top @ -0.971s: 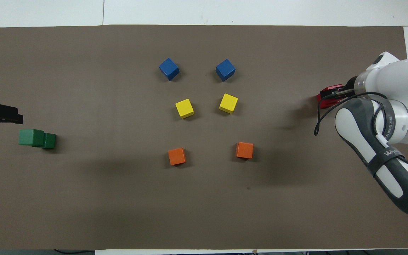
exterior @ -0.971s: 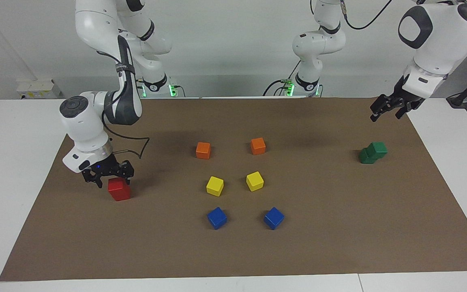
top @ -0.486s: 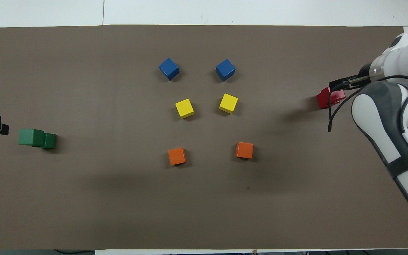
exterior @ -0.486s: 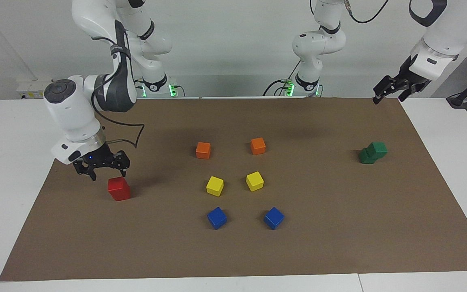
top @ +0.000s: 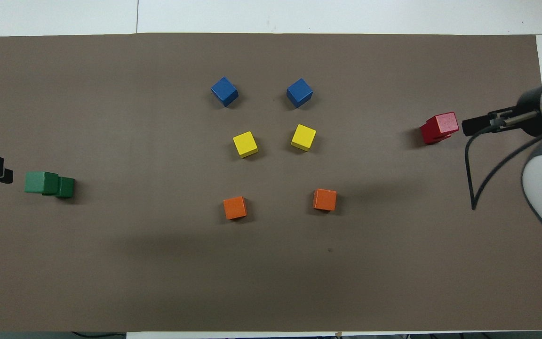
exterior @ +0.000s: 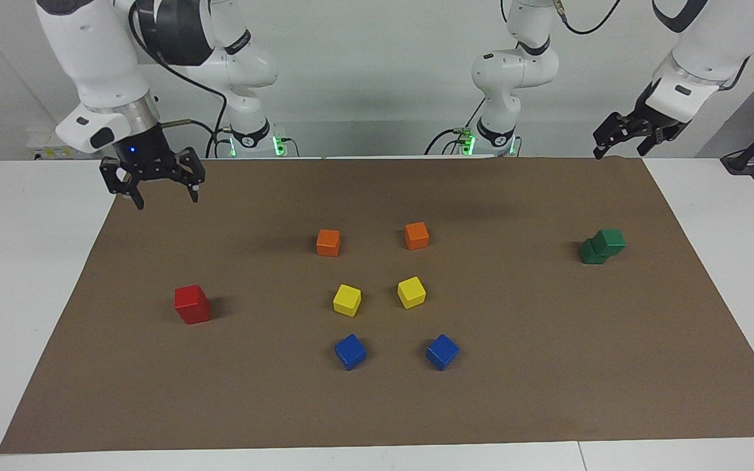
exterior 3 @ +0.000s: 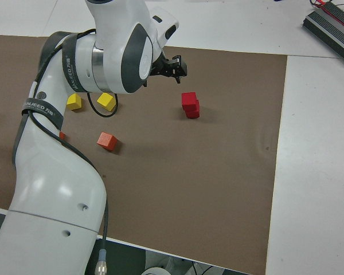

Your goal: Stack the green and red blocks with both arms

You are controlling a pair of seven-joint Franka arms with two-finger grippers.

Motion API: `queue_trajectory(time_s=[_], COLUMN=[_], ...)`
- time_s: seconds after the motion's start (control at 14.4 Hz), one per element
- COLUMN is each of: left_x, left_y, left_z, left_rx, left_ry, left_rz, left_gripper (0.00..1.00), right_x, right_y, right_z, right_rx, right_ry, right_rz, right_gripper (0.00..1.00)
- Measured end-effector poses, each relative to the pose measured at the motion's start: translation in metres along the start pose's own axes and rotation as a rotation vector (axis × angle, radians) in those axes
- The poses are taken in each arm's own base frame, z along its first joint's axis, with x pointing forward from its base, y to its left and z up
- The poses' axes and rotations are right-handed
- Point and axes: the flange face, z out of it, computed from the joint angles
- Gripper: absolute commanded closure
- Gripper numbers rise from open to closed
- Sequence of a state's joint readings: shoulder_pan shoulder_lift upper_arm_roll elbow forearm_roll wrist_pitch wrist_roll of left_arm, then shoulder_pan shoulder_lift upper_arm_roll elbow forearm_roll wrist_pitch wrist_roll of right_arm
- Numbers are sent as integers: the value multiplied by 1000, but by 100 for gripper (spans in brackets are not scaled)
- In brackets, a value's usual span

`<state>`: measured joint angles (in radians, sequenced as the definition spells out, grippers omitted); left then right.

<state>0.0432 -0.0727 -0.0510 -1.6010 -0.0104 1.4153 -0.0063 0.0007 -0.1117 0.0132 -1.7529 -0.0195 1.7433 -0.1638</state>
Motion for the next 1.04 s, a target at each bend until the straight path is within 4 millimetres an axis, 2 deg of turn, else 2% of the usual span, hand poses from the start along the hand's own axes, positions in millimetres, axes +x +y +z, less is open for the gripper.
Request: queue_trajectory(time_s=[0.14, 0.28, 0.69, 1.04], left_x=[1, 4, 5, 4], left_y=[6, 4, 3, 1], left_z=[-1, -7, -13, -17], left_rx=[2, 1, 0, 0], left_ry=[1, 15, 2, 10], left_rz=[9, 7, 5, 2], left_gripper=[0, 0, 0, 0], right_x=[-16, -18, 9, 8], right_y=[-3, -5, 5, 5], right_z=[-16, -22, -10, -12], right_rx=[11, 40, 50, 51], right_ry=[-27, -37, -87, -96], right_rz=[11, 41, 55, 59], right_gripper=[0, 0, 0, 0])
